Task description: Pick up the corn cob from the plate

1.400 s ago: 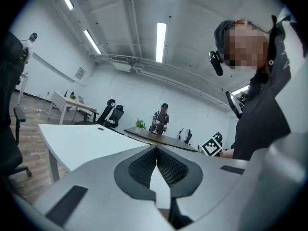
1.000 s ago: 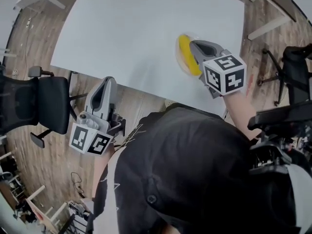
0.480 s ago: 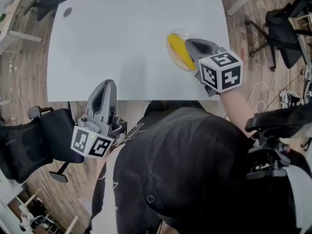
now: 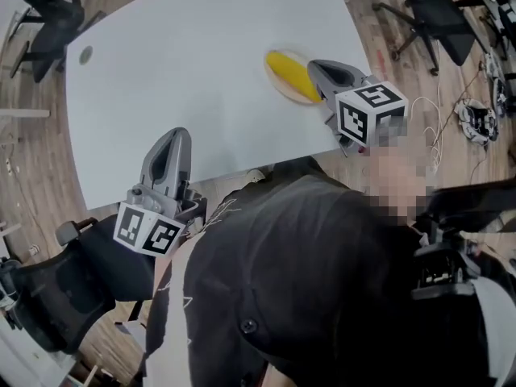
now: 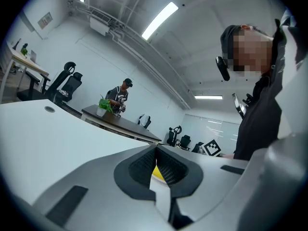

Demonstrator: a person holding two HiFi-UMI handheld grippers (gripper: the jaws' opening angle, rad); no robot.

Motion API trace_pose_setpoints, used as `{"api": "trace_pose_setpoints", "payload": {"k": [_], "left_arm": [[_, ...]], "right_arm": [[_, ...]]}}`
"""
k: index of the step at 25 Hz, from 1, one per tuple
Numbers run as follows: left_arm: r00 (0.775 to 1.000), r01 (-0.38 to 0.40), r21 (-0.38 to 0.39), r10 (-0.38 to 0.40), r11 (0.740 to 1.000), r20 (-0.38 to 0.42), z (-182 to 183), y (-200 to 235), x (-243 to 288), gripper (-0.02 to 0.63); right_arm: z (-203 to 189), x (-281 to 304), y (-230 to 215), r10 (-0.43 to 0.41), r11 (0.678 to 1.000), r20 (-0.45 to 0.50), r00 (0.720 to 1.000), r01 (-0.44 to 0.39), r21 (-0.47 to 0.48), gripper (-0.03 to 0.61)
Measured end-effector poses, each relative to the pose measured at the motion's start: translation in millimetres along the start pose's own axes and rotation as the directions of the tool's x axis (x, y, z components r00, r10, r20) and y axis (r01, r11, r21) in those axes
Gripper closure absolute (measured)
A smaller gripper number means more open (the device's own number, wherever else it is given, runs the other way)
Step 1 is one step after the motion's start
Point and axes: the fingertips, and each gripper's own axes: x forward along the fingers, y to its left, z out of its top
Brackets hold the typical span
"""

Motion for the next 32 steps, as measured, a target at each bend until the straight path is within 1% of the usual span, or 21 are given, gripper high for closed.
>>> {"api": "trace_pose_setpoints", "payload": {"k": [2,6,10,11,12,13,14,17,19,24,32], "left_arm": [[1.000,0.018,-0.016,-0.018,1.000,-0.014,-4.3,1.1,2.8,0.600],[0.998,0.047,-0.039,-0.049,0.998,-0.047,-16.1,1.0,8.6,0.600],[0.995,0.058,-0.056,-0.062,0.997,-0.079,-24.5,6.0,10.9,0.600],[0.995,0.058,-0.059,-0.063,0.997,-0.084,-25.2,6.5,10.1,0.599],[0.994,0.058,-0.061,-0.063,0.996,-0.086,-25.4,6.8,9.4,0.600],[0.994,0.057,-0.062,-0.063,0.996,-0.087,-25.3,6.8,9.1,0.600],[0.994,0.057,-0.062,-0.063,0.996,-0.087,-25.4,6.6,9.6,0.599],[0.994,0.059,-0.060,-0.064,0.996,-0.091,-25.7,5.7,14.0,0.599],[0.994,0.057,-0.059,-0.062,0.997,-0.093,-26.4,5.7,15.9,0.599],[0.995,0.038,-0.063,-0.043,0.997,-0.093,-29.9,1.7,14.1,0.600],[0.996,-0.009,-0.073,0.003,0.997,-0.087,-33.9,-2.8,17.4,0.600]], "right_arm": [[-2.0,-3.0,0.5,0.004,1.000,-0.004,1.000,-0.004,-0.013,0.561],[-12.6,-4.1,-0.9,0.020,0.999,-0.049,0.999,-0.022,-0.034,0.561],[-18.3,-0.2,-1.4,0.012,0.998,-0.081,0.997,-0.017,-0.067,0.556],[-20.6,0.0,-0.4,0.016,0.997,-0.094,0.995,-0.023,-0.070,0.536],[-24.2,0.4,1.3,0.028,0.997,-0.112,0.993,-0.035,-0.066,0.473],[-28.6,0.9,2.9,0.043,0.997,-0.133,0.990,-0.051,-0.060,0.390],[-32.7,1.3,3.4,0.053,0.996,-0.153,0.987,-0.062,-0.057,0.371],[-41.9,4.4,-2.1,0.047,0.995,-0.198,0.979,-0.063,-0.075,0.366],[-48.3,8.4,-5.0,0.047,0.994,-0.229,0.972,-0.068,-0.085,0.330],[-56.4,10.4,-10.9,0.026,0.990,-0.250,0.968,-0.059,-0.125,0.328],[-63.4,24.4,-14.4,0.038,0.977,-0.288,0.957,-0.095,-0.189,0.333]]}}
